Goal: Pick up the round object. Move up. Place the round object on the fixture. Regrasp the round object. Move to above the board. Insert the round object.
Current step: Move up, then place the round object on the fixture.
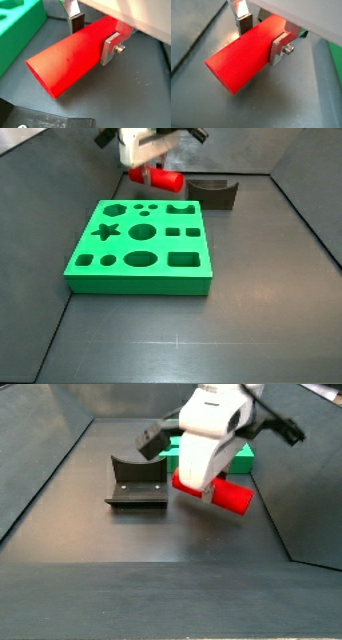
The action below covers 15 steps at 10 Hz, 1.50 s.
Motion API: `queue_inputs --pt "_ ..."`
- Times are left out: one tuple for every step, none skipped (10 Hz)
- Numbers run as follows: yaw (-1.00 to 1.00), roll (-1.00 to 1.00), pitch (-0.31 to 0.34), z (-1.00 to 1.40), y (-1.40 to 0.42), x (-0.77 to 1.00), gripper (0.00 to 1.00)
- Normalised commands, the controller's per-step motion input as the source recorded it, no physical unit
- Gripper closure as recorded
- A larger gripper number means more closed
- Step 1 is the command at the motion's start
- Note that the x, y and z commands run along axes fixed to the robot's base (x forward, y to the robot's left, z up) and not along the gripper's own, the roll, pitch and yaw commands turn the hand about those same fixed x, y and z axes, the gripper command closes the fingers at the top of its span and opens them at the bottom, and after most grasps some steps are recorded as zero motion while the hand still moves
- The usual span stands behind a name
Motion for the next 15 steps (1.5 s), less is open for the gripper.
queue_inputs --pt "-0.03 0.07 0.088 0.40 0.02 -0.01 1.00" --pt "-0.02 0.08 0.086 0.26 0.01 -0.01 1.00" --pt "0.00 0.00 0.000 1.00 0.00 0.00 1.00" --pt "0.00 0.01 -0.006 1.00 0.00 0.00 1.00" --pt "0.00 0.03 0.022 1.00 0.00 -0.02 1.00" --pt "-0.01 0.04 0.032 1.00 0.00 -0.02 1.00" --pt "-0.01 0.07 0.042 1.00 0.00 -0.03 1.00" --pt "-0.01 0.08 0.048 1.00 0.00 -0.03 1.00" --pt "0.01 0.09 0.056 0.99 0.00 -0.03 1.00" --pt "0.01 0.10 0.061 0.90 0.00 -0.03 1.00" --pt "0.02 0.12 0.072 0.67 0.00 -0.02 1.00" --pt "0.03 0.12 0.083 0.53 0.00 -0.02 1.00" --pt "0.03 0.11 0.089 0.40 0.00 -0.01 1.00" --pt "0.03 0.10 0.096 0.21 0.00 0.00 1.00" --pt "-1.00 -0.01 0.003 0.12 -0.35 1.00 1.00"
